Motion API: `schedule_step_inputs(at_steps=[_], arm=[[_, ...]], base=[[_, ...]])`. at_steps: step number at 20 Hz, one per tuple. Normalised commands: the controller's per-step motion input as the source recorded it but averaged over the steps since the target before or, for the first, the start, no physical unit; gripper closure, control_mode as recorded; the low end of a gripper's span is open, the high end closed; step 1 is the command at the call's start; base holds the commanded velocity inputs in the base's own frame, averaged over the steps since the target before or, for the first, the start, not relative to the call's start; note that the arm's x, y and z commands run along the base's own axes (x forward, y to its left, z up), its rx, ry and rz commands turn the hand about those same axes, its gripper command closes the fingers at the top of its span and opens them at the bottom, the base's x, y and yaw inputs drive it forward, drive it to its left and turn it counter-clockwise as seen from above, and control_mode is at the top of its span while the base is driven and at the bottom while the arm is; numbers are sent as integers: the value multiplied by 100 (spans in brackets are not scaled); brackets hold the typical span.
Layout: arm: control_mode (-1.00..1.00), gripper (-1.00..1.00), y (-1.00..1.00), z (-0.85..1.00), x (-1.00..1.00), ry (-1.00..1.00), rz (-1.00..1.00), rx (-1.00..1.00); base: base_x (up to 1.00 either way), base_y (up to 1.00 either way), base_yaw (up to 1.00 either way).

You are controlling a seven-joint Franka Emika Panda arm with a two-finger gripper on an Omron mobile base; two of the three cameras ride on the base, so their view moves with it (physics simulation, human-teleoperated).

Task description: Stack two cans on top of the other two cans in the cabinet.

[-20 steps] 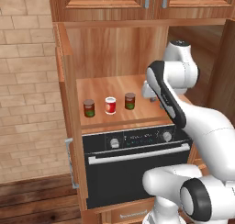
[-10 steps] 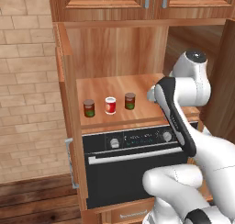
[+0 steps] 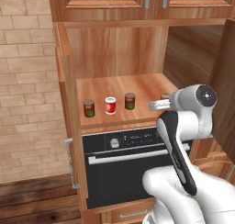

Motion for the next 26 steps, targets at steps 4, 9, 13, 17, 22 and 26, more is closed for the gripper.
schedule_step_inputs(at_steps=[4, 9, 13, 17, 22, 26], arm=[[-100, -100, -10, 0, 2, 1, -2, 0], [-100, -100, -17, 0, 6, 25, -3, -2], [-100, -100, -24, 0, 3, 26, -3, -4], [-100, -100, -29, 0, 3, 17, -1, 0], [-100, -100, -32, -7, 3, 4, 0, 0], [-100, -100, -20, -21, 3, -4, 0, 0]], base=[[0, 0, 0], [0, 0, 0], [0, 0, 0], [0, 0, 0], [0, 0, 0], [0, 0, 0]])
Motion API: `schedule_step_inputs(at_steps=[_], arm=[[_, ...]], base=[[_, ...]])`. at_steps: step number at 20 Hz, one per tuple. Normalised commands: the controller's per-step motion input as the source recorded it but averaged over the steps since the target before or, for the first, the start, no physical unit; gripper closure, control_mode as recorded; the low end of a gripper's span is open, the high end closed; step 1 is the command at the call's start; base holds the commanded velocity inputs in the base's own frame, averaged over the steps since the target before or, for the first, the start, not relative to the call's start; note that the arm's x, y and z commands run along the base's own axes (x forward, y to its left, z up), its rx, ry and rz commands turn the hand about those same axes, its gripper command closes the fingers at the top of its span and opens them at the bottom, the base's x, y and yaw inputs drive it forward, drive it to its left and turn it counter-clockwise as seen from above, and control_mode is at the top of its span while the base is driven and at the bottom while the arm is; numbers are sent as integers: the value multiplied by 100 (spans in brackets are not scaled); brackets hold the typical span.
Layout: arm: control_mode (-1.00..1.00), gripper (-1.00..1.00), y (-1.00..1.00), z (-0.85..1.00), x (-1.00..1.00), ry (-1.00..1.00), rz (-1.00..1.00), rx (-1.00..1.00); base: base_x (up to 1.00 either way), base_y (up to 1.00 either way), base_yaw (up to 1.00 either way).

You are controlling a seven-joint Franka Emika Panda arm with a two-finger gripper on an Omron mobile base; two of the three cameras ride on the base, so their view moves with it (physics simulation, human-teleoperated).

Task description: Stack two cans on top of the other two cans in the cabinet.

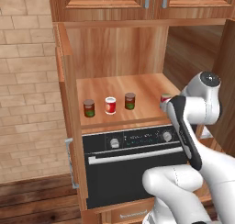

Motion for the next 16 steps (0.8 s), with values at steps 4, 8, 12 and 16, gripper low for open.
schedule_step_inputs(at_steps=[4, 8, 12, 16], arm=[[-100, -100, -10, -18, 15, -2, 0, 0], [-100, -100, -3, -11, 19, 0, 0, 0], [-100, -100, -4, -3, 23, 0, 0, 0], [-100, -100, -11, 0, 24, 7, 0, 1]], base=[[0, 0, 0], [0, 0, 0], [0, 0, 0], [0, 0, 0]])
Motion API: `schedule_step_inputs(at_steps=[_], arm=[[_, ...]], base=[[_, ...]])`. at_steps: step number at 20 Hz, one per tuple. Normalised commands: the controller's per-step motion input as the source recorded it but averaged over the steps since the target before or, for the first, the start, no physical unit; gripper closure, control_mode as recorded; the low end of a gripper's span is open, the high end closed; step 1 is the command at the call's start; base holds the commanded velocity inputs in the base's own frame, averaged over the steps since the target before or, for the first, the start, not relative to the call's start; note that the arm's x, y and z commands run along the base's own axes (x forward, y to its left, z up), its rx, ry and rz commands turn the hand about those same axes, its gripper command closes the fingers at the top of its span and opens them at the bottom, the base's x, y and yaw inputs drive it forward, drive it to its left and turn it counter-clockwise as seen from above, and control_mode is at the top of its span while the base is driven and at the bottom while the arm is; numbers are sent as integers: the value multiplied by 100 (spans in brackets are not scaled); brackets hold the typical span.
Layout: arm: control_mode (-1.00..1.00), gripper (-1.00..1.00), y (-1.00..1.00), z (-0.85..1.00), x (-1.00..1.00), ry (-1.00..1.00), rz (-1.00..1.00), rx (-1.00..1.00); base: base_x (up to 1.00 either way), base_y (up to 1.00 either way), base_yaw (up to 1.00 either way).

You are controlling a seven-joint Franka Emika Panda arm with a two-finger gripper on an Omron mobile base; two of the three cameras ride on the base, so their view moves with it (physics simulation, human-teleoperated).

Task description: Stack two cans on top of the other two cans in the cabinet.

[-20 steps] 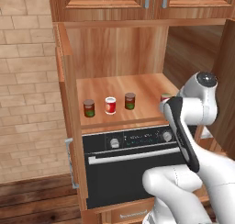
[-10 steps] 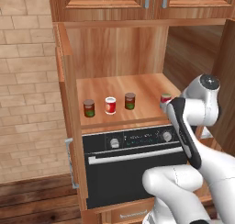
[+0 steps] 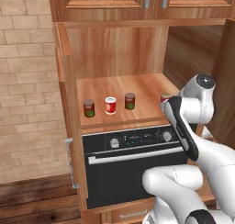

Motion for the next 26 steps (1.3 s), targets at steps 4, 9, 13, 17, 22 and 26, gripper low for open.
schedule_step_inputs(at_steps=[4, 9, 13, 17, 22, 26], arm=[[-100, -100, -14, -3, 26, 1, 0, 3], [-100, -100, -7, -11, 32, -2, 0, 5], [-100, -100, -5, -7, 33, -4, 0, 5], [-100, -100, 0, -7, 34, 0, 0, 3], [-100, -100, -3, 0, 29, 2, 0, 0], [-100, -100, -10, -2, 24, 0, 0, 0]], base=[[0, 0, 0], [0, 0, 0], [0, 0, 0], [0, 0, 0], [0, 0, 0], [0, 0, 0]])
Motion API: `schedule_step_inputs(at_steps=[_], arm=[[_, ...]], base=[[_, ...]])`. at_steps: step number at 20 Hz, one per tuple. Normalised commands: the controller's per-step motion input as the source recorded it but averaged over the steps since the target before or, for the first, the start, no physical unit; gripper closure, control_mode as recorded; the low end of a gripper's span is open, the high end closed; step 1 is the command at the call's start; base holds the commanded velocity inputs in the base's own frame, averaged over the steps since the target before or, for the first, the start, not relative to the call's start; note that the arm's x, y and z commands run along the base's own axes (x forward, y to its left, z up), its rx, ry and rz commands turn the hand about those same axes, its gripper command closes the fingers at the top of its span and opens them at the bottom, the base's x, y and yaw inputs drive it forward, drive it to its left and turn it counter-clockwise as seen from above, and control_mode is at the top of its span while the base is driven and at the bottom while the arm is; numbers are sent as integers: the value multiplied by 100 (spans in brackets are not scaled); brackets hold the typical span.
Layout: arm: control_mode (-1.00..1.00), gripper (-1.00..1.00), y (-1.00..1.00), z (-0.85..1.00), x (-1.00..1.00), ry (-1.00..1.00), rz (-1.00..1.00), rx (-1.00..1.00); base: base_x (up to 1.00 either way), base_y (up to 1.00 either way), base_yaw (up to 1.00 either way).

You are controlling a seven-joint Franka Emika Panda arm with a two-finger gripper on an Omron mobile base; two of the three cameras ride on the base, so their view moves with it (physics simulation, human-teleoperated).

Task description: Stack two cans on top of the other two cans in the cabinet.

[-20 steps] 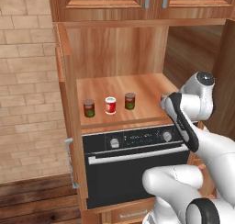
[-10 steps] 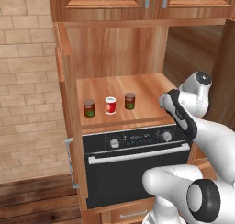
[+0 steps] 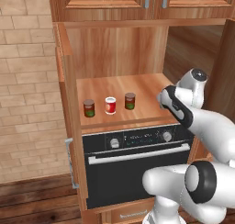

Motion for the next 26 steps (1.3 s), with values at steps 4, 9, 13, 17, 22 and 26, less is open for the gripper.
schedule_step_inputs(at_steps=[4, 9, 13, 17, 22, 26], arm=[[-100, -100, -10, -8, 22, 0, 0, 0], [-100, -100, -6, -13, 19, 0, 0, 0], [-100, -100, 0, -12, 17, 0, 0, 0], [-100, -100, 0, -10, 23, 0, 0, 0], [-100, -100, -2, -5, 25, 0, 0, -2], [-100, -100, -4, -7, 17, 0, 0, -6]], base=[[0, 0, 0], [0, 0, 0], [0, 0, 0], [0, 0, 0], [0, 0, 0], [0, 0, 0]])
